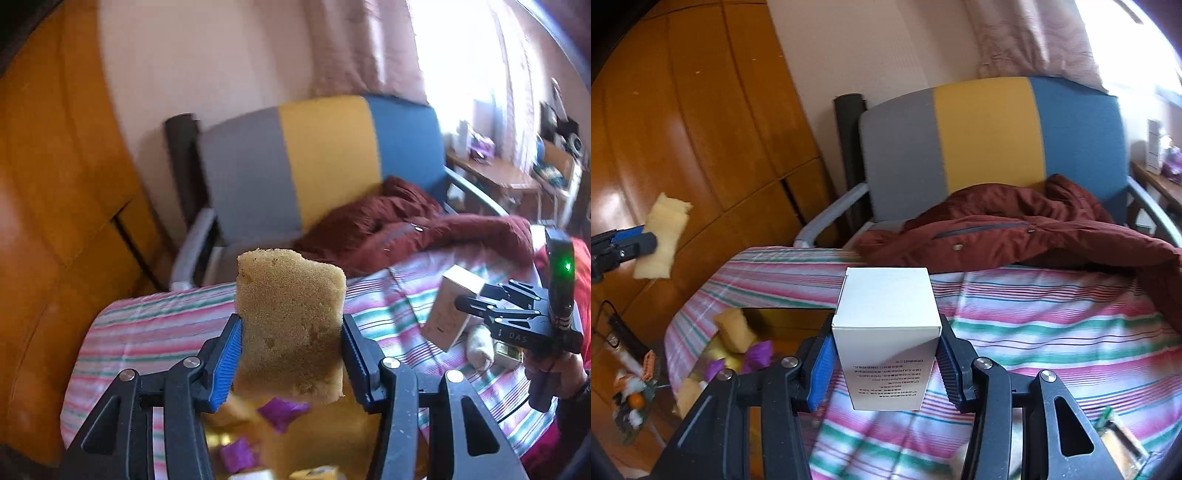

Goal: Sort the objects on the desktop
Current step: 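Carry holey sponge and white box into the gold tray and open both grippers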

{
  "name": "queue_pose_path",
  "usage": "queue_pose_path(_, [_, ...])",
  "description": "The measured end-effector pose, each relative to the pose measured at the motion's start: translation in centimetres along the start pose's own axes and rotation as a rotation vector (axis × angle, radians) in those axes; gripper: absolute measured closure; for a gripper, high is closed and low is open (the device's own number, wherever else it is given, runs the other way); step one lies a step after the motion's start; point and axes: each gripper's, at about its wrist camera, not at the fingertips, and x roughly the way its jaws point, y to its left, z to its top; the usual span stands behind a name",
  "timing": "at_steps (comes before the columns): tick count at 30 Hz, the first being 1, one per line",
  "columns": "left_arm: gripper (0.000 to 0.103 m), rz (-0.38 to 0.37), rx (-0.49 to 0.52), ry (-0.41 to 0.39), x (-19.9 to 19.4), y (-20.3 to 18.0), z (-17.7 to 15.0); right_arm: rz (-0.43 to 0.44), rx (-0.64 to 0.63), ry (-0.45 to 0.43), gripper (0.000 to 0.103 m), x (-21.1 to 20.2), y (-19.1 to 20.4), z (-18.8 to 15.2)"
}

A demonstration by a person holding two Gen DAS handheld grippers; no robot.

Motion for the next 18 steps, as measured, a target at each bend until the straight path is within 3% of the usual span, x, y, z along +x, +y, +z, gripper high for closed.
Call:
queue_pose_path(5, [0.051, 0.033, -0.11, 0.029, -1.0, 4.9, -4.4, 0.072, -0.022, 0.009, 0.053, 0.0, 2.3, -0.3])
queue_pose_path(9, [0.051, -0.014, -0.243, 0.122, 0.9, 8.0, -9.7, 0.111, -0.013, 0.029, 0.053, 0.6, 3.8, -0.5])
queue_pose_path(15, [0.051, -0.082, -0.324, 0.191, 3.7, 7.7, -14.8, 0.128, -0.017, 0.089, 0.053, 2.3, 6.9, -1.5])
queue_pose_path(18, [0.051, -0.122, -0.342, 0.189, 4.6, 7.1, -15.7, 0.138, -0.02, 0.122, 0.053, 3.6, 8.8, -1.8])
